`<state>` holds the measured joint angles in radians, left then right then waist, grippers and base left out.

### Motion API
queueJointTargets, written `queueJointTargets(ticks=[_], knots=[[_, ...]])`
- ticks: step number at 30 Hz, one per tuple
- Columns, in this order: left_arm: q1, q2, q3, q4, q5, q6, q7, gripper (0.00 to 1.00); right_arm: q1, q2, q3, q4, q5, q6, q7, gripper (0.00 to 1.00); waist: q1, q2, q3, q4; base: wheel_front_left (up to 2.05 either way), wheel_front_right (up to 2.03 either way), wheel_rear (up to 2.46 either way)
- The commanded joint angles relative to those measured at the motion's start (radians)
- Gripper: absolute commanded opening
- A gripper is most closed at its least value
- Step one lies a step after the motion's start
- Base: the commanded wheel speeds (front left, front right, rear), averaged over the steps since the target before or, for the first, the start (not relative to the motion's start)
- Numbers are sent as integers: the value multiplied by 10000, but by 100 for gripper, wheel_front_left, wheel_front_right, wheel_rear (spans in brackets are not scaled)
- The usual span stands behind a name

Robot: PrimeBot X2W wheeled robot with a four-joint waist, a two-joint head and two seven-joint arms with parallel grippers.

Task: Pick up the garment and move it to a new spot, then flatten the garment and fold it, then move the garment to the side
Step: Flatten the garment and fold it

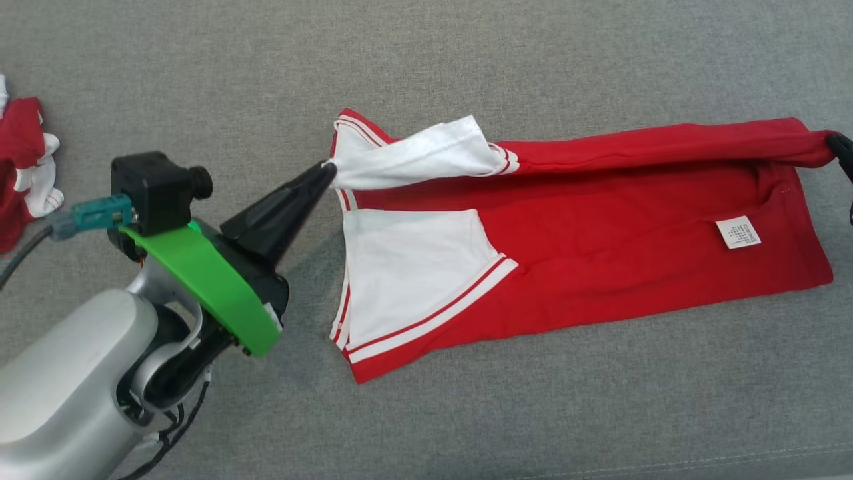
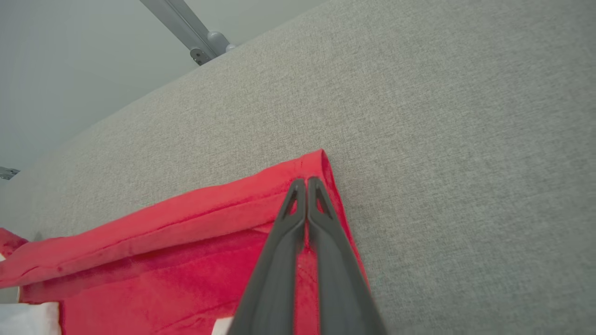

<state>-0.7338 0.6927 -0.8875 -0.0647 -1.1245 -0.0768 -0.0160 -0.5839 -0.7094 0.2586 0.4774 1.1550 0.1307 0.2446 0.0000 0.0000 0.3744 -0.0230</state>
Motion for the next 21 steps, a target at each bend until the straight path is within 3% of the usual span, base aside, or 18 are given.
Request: queueJointTargets(ticks=[1,8,16,20,21], knots=[[187,85,-15,-67,-31,53,-26,0,161,-81,-38,-50,59,0,-67,0,0,0,-15,26,0,0,0],[1204,460,-177,-982,-337,457,-149,0,1114,-483,-204,-518,459,0,69,0,0,0,12,69,0,0,0],[1652,290,-389,-599,-452,621,-147,0,1584,-437,-147,-398,499,0,323,0,0,0,132,-3,0,0,0],[1803,244,-548,-153,-328,941,-40,0,1654,-286,22,-319,451,0,471,0,0,0,112,-111,0,0,0],[1811,192,-569,-50,-306,1038,-13,4,1645,-256,49,-292,437,0,507,0,0,0,102,-137,0,0,0]])
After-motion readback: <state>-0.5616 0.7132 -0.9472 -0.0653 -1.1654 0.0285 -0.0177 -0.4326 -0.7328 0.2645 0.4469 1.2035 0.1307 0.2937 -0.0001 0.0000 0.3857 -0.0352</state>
